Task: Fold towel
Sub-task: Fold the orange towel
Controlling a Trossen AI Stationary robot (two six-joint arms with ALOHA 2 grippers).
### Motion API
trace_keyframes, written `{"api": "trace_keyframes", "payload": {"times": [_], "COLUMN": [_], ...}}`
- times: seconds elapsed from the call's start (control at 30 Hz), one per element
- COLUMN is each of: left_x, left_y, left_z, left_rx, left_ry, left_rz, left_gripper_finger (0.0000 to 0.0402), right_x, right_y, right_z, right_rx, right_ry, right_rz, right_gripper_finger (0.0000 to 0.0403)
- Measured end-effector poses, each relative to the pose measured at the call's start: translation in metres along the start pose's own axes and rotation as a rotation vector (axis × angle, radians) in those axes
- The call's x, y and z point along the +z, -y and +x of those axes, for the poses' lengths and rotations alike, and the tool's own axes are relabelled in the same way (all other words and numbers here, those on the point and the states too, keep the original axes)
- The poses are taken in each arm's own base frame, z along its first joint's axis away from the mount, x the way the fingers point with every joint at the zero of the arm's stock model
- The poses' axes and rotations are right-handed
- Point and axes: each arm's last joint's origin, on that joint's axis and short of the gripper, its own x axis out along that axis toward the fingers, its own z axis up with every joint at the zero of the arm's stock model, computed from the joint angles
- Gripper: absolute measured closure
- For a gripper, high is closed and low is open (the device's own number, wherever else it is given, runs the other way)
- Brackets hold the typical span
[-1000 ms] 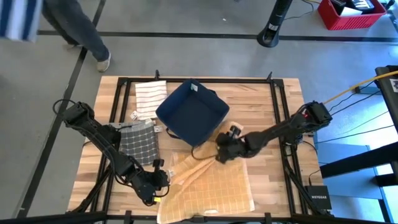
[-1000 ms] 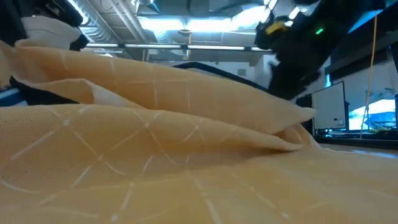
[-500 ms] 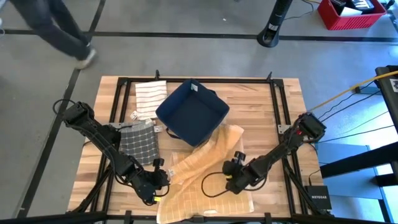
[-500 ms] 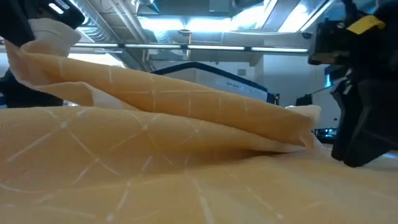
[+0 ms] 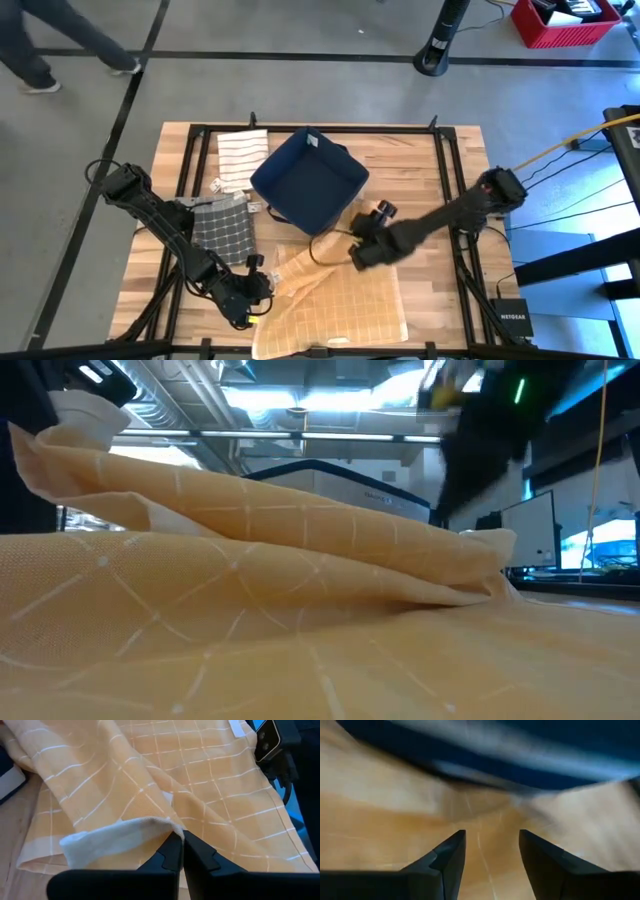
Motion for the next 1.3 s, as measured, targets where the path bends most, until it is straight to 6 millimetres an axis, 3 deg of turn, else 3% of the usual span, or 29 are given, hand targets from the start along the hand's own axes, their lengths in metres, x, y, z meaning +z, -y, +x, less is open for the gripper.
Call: {"api": "trace_keyframes", "payload": {"times": [0.1, 0.2, 0.3, 0.47, 0.73, 0.9, 1.07, 1.3], "left_x": [0.0, 0.0, 0.0, 0.0, 0.0, 0.0, 0.001, 0.004], "left_y": [0.0, 0.0, 0.0, -0.001, -0.001, -0.001, -0.003, -0.008], "left_z": [0.0, 0.0, 0.0, 0.0, 0.0, 0.0, 0.001, 0.003], "left_rx": [0.001, 0.004, 0.005, 0.019, 0.021, 0.021, 0.026, 0.041], "left_ry": [0.001, 0.003, 0.004, 0.012, 0.012, 0.013, 0.013, 0.014], "left_rz": [0.0, 0.0, 0.0, 0.003, 0.0, 0.0, 0.002, -0.016], "left_gripper_finger": [0.0395, 0.0394, 0.0394, 0.0394, 0.0394, 0.0394, 0.0394, 0.0394], "right_x": [-0.011, -0.033, -0.053, -0.079, -0.101, -0.096, -0.064, -0.042], "right_y": [0.008, 0.009, 0.002, -0.022, -0.042, -0.031, -0.02, 0.02], "right_z": [0.039, 0.061, 0.055, 0.027, -0.012, -0.027, -0.056, -0.046], "right_rx": [0.042, 0.134, 0.181, 0.263, 0.311, 0.141, 0.035, 0.014], "right_ry": [-0.07, -0.169, -0.206, -0.193, -0.245, -0.334, -0.189, -0.193], "right_rz": [0.041, 0.083, 0.119, 0.096, 0.071, -0.007, -0.112, -0.143], "right_gripper_finger": [0.0215, 0.0215, 0.0215, 0.0215, 0.0215, 0.0215, 0.0215, 0.0226]}}
